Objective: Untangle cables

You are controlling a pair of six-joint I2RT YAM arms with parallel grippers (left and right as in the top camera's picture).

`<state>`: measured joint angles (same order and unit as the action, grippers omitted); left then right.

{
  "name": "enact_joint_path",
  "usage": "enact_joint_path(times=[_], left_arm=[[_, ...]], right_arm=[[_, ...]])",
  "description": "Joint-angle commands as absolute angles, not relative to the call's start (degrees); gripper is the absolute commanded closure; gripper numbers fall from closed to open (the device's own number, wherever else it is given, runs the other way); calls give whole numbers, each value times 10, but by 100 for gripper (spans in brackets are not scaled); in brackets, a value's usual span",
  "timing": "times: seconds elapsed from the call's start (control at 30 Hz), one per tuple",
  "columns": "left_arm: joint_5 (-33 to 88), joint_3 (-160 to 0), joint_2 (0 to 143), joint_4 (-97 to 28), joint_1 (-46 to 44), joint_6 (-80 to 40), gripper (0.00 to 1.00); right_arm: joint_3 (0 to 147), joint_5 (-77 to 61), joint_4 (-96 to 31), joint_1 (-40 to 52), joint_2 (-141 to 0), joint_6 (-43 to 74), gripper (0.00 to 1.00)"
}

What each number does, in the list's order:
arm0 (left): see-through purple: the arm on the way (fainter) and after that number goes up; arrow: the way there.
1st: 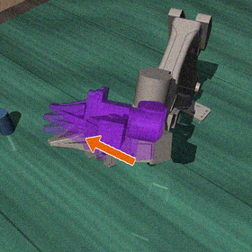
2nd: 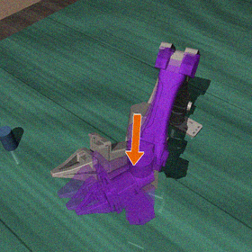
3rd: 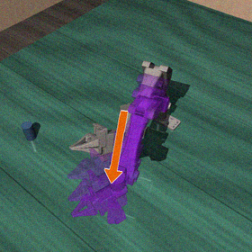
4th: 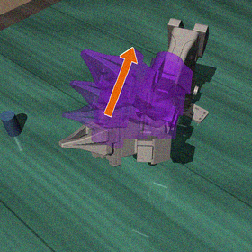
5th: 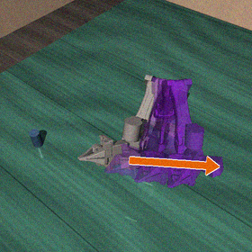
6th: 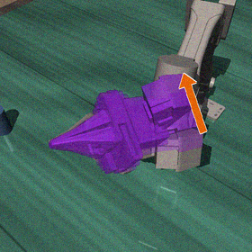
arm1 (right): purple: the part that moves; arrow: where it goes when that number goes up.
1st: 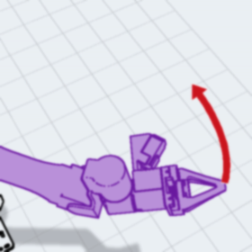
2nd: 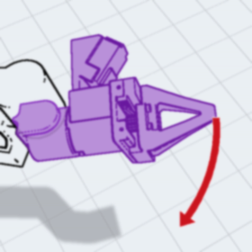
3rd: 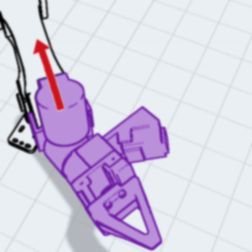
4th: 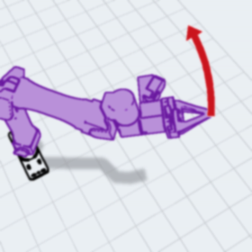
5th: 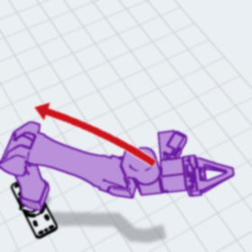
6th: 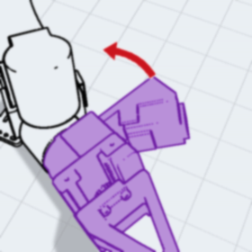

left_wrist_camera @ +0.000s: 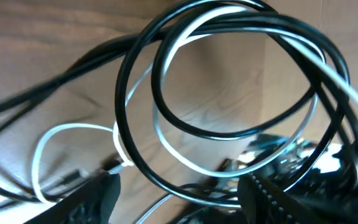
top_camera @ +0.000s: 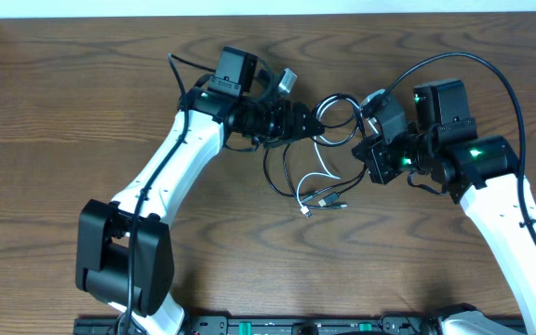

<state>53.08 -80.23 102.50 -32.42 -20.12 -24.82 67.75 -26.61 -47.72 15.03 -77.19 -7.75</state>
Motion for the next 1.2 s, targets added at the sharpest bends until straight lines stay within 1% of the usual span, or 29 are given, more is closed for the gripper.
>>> enact_joint_path(times=[0.0, 0.13, 0.2, 0.4, 0.43, 0.53, 0.57, 0.6, 0.97, 1.0, 1.07, 1.13, 1.17], left_arm=[[528, -807, 1025, -315, -213, -390, 35], [465, -807, 1029, -300, -252, -457, 34], [442, -807, 1032, -288, -266, -479, 32], [397, -807, 1039, -257, -275, -524, 31], [389, -807, 1040, -255, -275, -527, 33], [369, -807, 1045, -245, -275, -527, 44], [358, -807, 1048, -238, -275, -526, 49], [357, -807, 1052, -229, -275, -530, 52], [360, -807, 1086, -213, -309, -597, 52], [363, -807, 1086, -202, -309, -597, 57], [369, -807, 1086, -193, -305, -597, 71], [370, -807, 1086, -192, -298, -596, 92], [371, -807, 1086, -192, -296, -595, 93]], right_arm=[[678, -280, -476, 155, -770, -84, 99], [678, -275, -479, 155, -770, -84, 99], [678, -275, -480, 155, -770, -84, 99], [678, -273, -483, 155, -770, -84, 99], [678, -273, -484, 155, -770, -84, 99], [678, -273, -487, 155, -770, -84, 99], [678, -273, -487, 155, -770, -84, 99], [678, -273, -487, 155, -770, -84, 99], [678, -273, -487, 155, -770, -84, 99], [678, -273, -487, 155, -770, -84, 99], [678, -270, -487, 155, -770, -84, 99], [678, -262, -489, 155, -770, -84, 99], [678, -258, -491, 155, -770, -84, 99]])
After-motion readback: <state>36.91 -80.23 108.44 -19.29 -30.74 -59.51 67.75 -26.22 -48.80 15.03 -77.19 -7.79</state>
